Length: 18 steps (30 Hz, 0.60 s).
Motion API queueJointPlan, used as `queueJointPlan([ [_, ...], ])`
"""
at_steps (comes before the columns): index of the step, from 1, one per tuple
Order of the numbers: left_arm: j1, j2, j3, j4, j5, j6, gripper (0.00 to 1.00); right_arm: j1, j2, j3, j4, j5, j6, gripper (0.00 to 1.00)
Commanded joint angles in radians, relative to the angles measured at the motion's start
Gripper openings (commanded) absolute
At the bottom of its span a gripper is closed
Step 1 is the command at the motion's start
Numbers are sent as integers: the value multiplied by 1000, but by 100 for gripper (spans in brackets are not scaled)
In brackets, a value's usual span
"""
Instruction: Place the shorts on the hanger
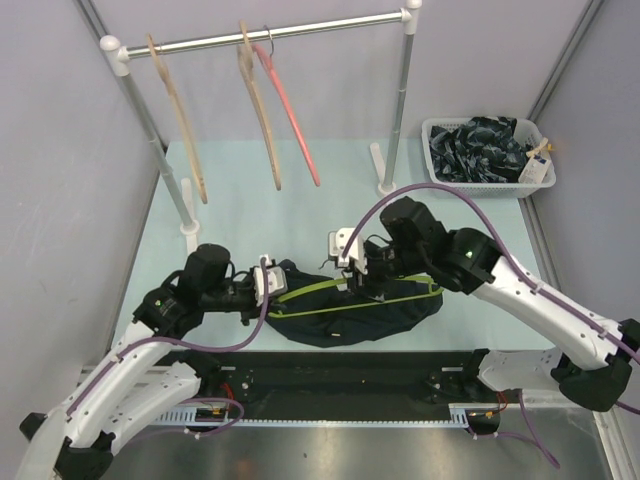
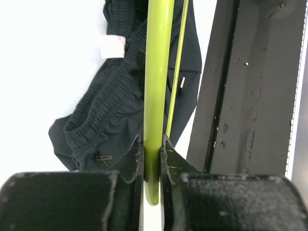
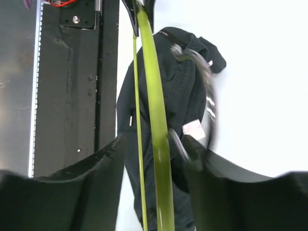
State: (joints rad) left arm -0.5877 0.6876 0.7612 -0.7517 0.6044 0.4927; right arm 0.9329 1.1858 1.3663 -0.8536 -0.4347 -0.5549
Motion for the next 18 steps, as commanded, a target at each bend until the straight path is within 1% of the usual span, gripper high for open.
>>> queueJointPlan([
  [1, 5, -5, 7, 109, 28, -37, 0, 24, 32, 31, 67, 28, -49, 46],
  [2, 5, -8, 4, 112, 28, -34, 0, 24, 34, 30, 70, 33, -54, 39],
  [3, 5, -8, 3, 115, 28, -32, 0, 24, 35, 31, 70, 36, -69, 22],
  [5, 5, -11, 0, 114, 24, -23, 0, 24, 25, 31, 65, 51, -80, 1],
  [6, 5, -10, 0, 111, 24, -17, 2, 20, 18, 30, 61, 59, -85, 0],
  [7, 5, -11, -2, 106, 24, -13, 11, 17, 11, 31, 56, 63, -91, 0],
  [9, 5, -11, -2, 110, 5, -16, 24, 0, -21, 30, 33, 80, -99, 0],
  [10, 6, -8, -2, 117, -23, -16, 40, -8, -34, 30, 21, 86, -117, 0],
  [12, 6, 7, 0, 126, -47, -16, 49, -25, -72, 30, -30, 109, -141, 0],
  [13, 6, 16, 1, 132, -76, -22, 55, -55, -84, 22, -44, 125, -158, 0],
  [15, 6, 47, 1, 164, -109, -35, 57, -88, -124, 16, -77, 142, -161, 0],
  [18, 6, 98, 3, 204, -161, -55, 60, -175, -156, 7, -111, 154, -160, 0],
])
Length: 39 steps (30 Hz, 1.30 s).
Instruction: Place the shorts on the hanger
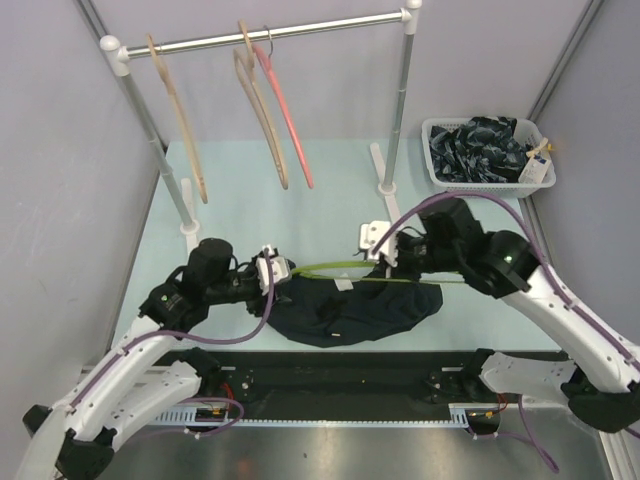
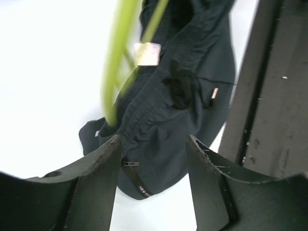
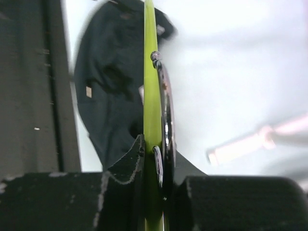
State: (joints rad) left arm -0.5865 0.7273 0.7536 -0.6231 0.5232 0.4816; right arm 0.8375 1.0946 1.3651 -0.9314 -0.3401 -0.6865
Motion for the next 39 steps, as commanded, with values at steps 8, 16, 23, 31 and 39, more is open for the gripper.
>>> queueJointPlan([
  [8, 4, 247, 82, 94, -187, -144, 59, -232, -104, -66, -70, -13, -4, 0],
  [16, 5, 305, 98, 102, -223, -167, 61, -244, -30, -132, -37, -53, -11, 0],
  [23, 5, 296, 84, 99, -233, -169, 63, -236, 16, -149, -56, -111, -68, 0],
  [31, 5, 288, 85, 89, -247, -169, 63, -209, -96, -149, -139, -198, -151, 0],
  [39, 5, 304, 85, 46, -190, -124, 61, -108, -96, -149, -191, -211, -160, 0],
])
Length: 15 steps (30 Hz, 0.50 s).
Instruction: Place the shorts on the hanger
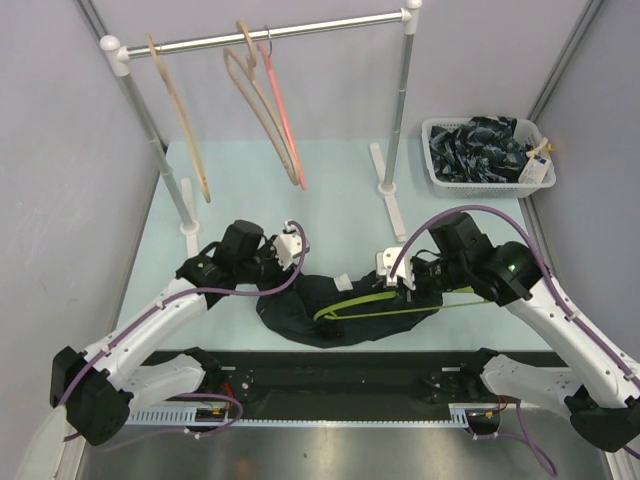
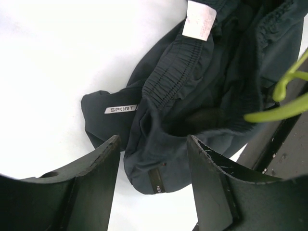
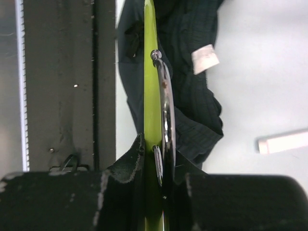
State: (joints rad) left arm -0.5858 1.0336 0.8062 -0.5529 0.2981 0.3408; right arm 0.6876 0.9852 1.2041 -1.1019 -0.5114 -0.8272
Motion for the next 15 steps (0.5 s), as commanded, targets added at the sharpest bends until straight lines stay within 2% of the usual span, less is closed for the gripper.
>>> queueJointPlan([
  [1, 4, -1, 30, -30, 33, 18, 61, 49, 21, 12, -22, -41, -21, 0],
  [7, 4, -6, 27, -35, 48, 20, 60, 76, 58, 12, 5, -22, -10, 0],
  [12, -12, -29, 18, -70, 168, 64, 60, 78, 72, 11, 23, -21, 11, 0],
  [15, -29, -32, 8, -90, 188, 115, 53, 79, 73, 11, 30, -18, 16, 0],
])
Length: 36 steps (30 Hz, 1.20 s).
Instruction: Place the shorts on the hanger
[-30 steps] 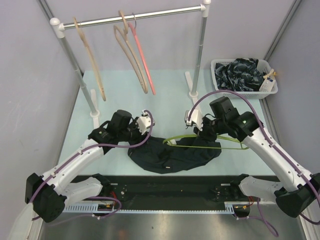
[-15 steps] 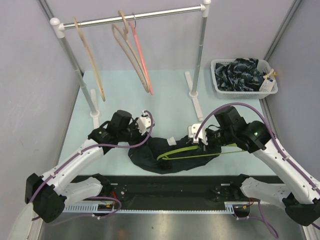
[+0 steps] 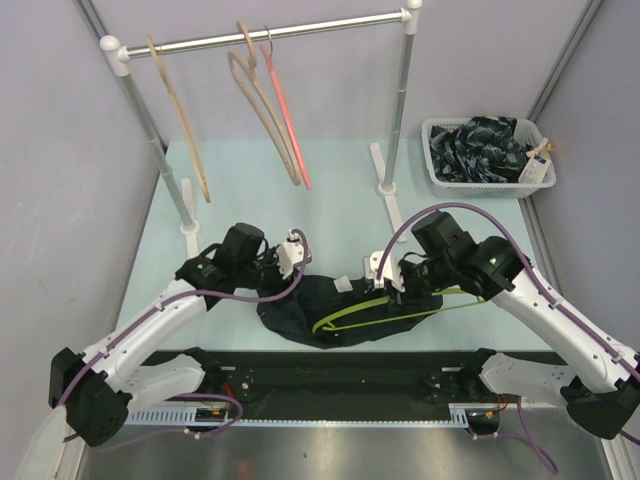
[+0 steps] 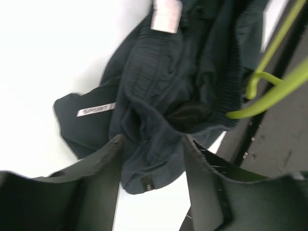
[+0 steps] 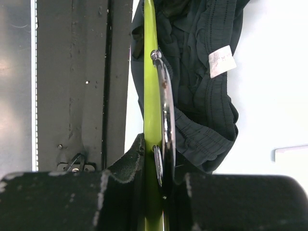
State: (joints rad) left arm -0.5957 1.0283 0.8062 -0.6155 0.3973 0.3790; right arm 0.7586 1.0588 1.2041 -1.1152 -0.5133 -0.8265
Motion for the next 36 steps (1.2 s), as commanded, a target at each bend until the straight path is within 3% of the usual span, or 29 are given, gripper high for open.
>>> queueJointPlan([
  [1, -19, -28, 7, -36, 107, 96, 50, 7, 1, 11, 45, -16, 15, 0],
  [3, -23, -30, -4, -61, 153, 161, 43, 7, 4, 11, 48, -19, 15, 0],
  [11, -32, -4, -48, -44, 114, 314, 45, 8, 15, 12, 64, -28, 4, 0],
  [20, -36, -83, -82, -79, 138, 432, 1, -19, 21, 11, 106, -28, 24, 0],
  [27, -39, -155, -88, -112, 156, 459, 0, -110, 61, 11, 183, -76, 18, 0],
  [36, -38, -155, -3, -89, 163, 351, 0, -79, 92, 11, 261, -131, 44, 0],
])
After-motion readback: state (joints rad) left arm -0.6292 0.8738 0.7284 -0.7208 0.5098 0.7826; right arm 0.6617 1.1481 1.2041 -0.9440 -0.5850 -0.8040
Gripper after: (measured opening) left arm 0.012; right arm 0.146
